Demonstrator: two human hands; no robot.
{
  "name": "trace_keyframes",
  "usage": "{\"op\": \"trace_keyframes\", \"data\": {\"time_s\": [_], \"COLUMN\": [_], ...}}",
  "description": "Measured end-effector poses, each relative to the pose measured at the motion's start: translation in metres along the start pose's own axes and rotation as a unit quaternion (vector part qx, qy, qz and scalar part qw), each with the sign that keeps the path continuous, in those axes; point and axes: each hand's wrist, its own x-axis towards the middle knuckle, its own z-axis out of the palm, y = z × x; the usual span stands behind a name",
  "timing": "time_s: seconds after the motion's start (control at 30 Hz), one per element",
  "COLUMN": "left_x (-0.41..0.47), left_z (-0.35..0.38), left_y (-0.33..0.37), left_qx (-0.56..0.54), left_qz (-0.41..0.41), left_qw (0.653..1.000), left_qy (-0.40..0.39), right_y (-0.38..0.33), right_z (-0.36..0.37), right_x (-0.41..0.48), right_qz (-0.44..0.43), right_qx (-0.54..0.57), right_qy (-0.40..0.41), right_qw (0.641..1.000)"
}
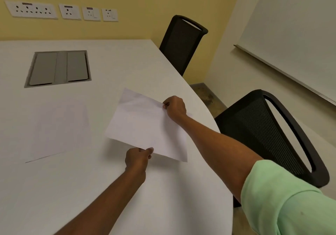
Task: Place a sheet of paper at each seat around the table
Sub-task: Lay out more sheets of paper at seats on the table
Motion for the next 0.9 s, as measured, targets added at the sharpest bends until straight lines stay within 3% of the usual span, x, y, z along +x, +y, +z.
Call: {"op": "trace_keyframes", "data": {"time_s": [0.07, 0.43, 0.9], "left_x": [0.011, 0.036, 0.041], "left_z": [0.037, 0.052, 0.030], "left_y": [-0.013, -0.041, -0.042], "left_qx": [0.009, 0.162, 0.343], "left_qz": [-0.007, -0.030, -0.100], "left_qw": [1.000, 0.982, 0.933], "left_qy": [0.018, 0.091, 0.047], "right_y": [0.038, 0.090, 0.101], "right_z": [0.009, 0.039, 0.073], "right_x": [0.021, 0.032, 0.030], "right_qz": [-0.010, 0.003, 0.013], "right_qx": [-0.010, -0.002, -0.045], "right_qy": [-0.022, -0.058, -0.064], "right_qw": [1.000, 0.998, 0.997]}}
